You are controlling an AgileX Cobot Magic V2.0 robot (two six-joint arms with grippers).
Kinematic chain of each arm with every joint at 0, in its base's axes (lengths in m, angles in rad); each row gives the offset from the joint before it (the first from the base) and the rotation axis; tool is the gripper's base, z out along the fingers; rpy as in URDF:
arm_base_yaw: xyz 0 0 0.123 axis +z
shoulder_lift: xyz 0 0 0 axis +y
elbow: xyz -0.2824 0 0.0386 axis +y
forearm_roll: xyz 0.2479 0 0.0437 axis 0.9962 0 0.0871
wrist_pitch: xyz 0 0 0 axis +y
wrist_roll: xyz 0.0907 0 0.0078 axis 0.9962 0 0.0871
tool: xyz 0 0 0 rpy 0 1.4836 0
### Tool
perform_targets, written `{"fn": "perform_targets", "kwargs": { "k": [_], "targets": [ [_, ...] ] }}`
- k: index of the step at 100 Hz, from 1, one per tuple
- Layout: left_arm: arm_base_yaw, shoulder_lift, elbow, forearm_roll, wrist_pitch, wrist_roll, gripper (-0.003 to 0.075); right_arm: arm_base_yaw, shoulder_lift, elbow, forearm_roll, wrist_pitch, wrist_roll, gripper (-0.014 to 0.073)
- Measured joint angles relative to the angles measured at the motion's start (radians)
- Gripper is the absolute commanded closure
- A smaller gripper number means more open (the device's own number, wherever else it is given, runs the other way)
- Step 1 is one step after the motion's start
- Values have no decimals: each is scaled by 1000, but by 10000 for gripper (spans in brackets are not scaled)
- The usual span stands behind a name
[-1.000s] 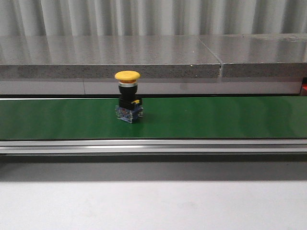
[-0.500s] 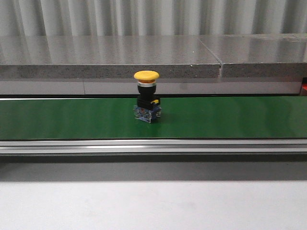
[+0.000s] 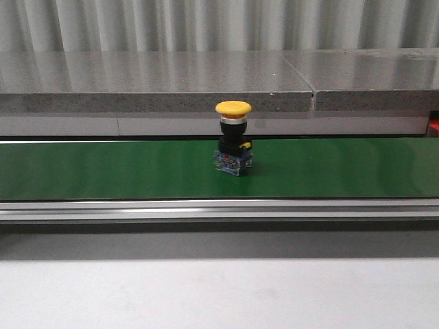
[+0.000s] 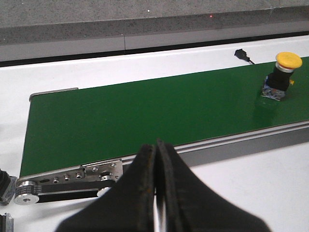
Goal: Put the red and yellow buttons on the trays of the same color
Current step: 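Carry the red button into the red tray and open the right gripper, then lower the right gripper onto the yellow button on the belt and grasp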
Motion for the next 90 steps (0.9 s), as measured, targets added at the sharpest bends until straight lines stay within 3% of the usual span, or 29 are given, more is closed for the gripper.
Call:
{"fn": "perform_targets", "kwargs": {
  "k": [53, 90],
  "targets": [
    [0, 0, 0, 0, 0, 0, 741, 90, -479, 341, 0, -88, -13, -1],
    [0, 0, 0, 0, 0, 0, 741, 300, -614, 361, 10, 69, -13, -1]
  ]
}}
